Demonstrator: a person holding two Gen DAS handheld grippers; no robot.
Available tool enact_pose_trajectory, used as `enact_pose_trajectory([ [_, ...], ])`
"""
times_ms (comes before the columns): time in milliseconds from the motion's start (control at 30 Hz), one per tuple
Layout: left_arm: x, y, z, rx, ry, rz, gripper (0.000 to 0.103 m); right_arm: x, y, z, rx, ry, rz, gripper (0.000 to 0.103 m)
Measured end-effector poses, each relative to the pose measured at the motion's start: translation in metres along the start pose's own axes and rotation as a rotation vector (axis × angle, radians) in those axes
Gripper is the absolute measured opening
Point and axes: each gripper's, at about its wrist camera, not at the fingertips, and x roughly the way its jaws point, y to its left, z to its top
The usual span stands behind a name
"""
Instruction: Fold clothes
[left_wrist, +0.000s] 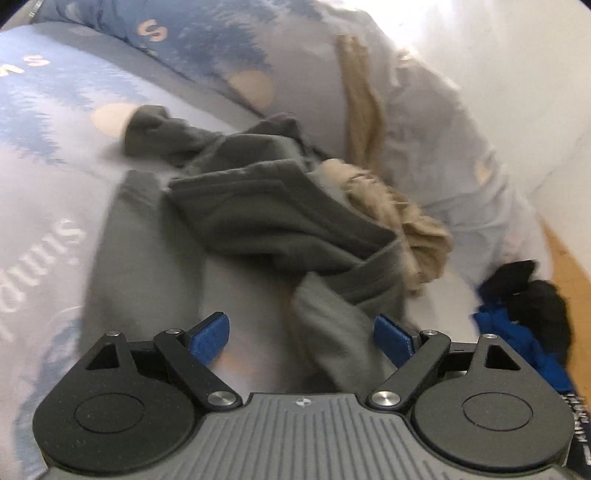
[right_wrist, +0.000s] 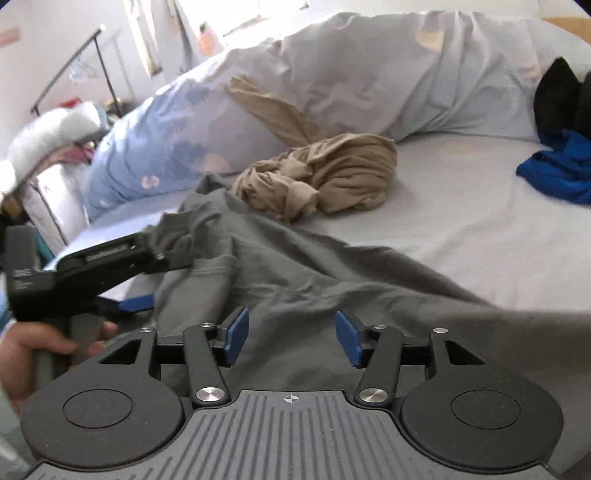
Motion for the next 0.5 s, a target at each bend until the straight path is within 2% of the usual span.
enact_pose_trajectory([
  [167, 0.004, -0.004, -0.002, 0.085, -0.015, -0.020, 0.090, -0.007, 0.005, -0.002, -0.014, -0.009, 0.033, 0.058],
  [367, -0.004, -0.027, -0.004, 0.150, -0.045, -0.153, 0.088, -0.016, 0.015, 0.002, -0.075, -0.067, 0.020, 0.065],
  [500, -0.012, -0.039, -0.005, 0.202, -0.071, -0.241, 0.088, -0.012, 0.015, -0.001, -0.066, -0.061, 0.025, 0.065],
])
